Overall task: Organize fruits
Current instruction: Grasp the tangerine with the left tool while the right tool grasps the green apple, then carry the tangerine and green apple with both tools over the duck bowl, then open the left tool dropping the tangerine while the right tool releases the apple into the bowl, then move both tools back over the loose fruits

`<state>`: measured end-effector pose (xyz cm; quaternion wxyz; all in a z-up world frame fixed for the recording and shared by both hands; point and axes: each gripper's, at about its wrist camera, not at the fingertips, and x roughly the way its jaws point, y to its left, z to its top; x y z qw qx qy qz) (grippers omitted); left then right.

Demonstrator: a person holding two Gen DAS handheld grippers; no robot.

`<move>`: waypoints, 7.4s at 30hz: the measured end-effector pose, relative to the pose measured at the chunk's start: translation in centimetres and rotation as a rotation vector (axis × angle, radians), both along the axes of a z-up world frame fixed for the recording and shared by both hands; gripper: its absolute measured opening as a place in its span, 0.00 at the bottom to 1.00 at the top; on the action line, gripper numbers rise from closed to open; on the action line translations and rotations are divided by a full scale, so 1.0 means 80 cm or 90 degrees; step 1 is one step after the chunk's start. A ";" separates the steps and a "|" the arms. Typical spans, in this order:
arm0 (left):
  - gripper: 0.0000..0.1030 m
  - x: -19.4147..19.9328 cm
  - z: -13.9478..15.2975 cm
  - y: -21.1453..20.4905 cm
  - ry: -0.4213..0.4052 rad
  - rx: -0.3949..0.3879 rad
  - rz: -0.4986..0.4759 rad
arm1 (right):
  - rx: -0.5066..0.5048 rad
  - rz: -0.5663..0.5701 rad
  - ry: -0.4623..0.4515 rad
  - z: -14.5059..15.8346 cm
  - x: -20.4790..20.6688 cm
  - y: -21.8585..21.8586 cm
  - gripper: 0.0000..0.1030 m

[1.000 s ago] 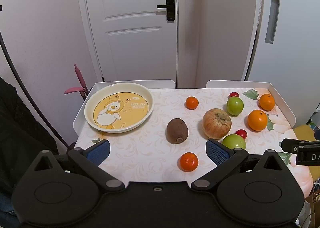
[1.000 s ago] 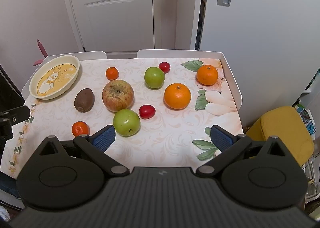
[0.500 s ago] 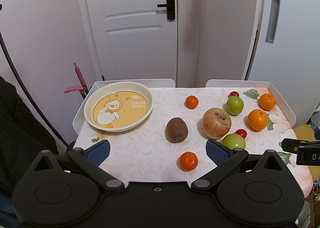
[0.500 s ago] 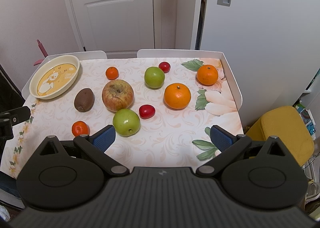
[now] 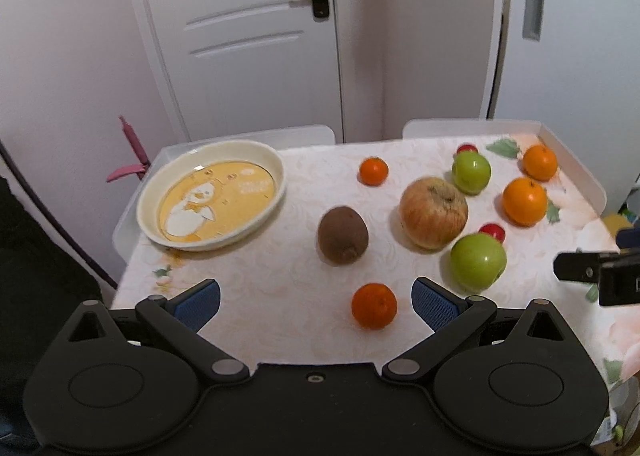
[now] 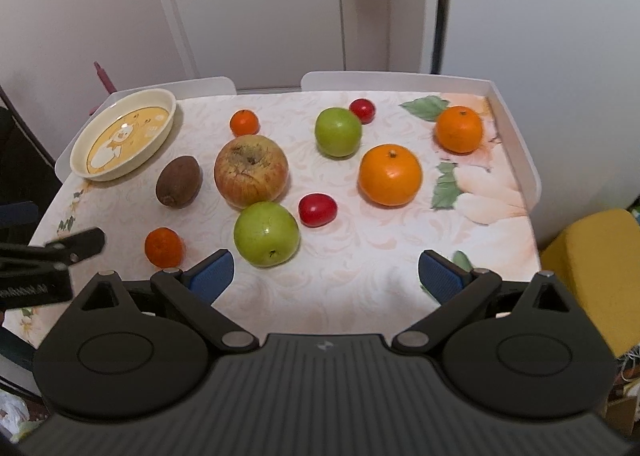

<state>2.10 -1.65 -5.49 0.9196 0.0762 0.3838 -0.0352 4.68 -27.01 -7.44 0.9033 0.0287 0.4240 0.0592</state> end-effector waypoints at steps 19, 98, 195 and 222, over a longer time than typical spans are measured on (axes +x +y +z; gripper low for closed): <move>0.60 0.038 -0.093 -0.034 0.032 0.002 -0.052 | 0.059 0.096 0.010 -0.074 0.054 0.018 0.94; 0.41 0.257 -0.017 0.182 -0.004 -0.011 -0.014 | 0.076 0.128 -0.063 0.027 0.280 0.268 0.68; 1.00 0.020 0.072 0.017 -0.107 -0.046 -0.010 | 0.007 0.086 -0.116 0.068 0.047 0.026 1.00; 0.98 0.090 -0.080 -0.139 -0.062 -0.001 -0.040 | 0.012 0.084 -0.090 -0.077 0.087 -0.092 0.99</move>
